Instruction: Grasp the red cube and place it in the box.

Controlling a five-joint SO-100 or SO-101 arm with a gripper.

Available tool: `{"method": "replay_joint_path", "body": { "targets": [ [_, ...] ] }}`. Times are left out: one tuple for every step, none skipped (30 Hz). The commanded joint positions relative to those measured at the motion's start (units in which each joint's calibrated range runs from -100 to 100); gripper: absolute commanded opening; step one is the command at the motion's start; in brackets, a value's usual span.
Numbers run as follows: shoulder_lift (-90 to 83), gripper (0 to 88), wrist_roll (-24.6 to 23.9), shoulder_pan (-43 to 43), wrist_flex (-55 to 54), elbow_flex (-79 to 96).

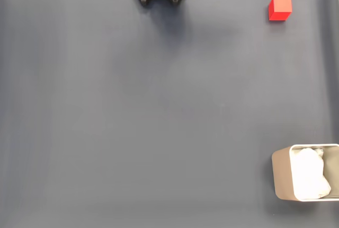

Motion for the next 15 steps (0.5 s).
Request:
{"method": "replay_joint_path", "body": {
  "targets": [
    [0.5,2.4,0.1,-0.6,-1.5,-0.4],
    [0.7,2.5,0.1,-0.7,-1.5,-0.4],
    [1.0,3.0,0.1,-0.7,-1.5,-0.2],
    [1.1,3.8,0.1,-0.8,-1.7,0.0],
    [1.2,4.6,0.2,-0.8,-2.1,0.4],
    [1.3,5.4,0.2,-1.0,-2.8,0.7],
    [1.3,6.1,0.2,-1.0,-3.8,1.3],
    [1.3,7.0,0.2,-1.2,-4.5,1.7],
    [1.3,8.1,0.2,-1.3,-5.2,2.1],
    [1.4,9.4,0.2,-1.3,-6.1,2.6],
    [1.7,10.2,0.2,-1.4,-6.6,2.9],
    [1.9,11.0,0.2,-1.4,-6.9,3.2],
    [2.3,11.9,0.3,-1.4,-7.0,3.4],
    [2.5,12.9,0.3,-1.3,-7.0,3.6],
    [2.9,13.8,0.4,-1.3,-7.1,3.7]
  ]
}}
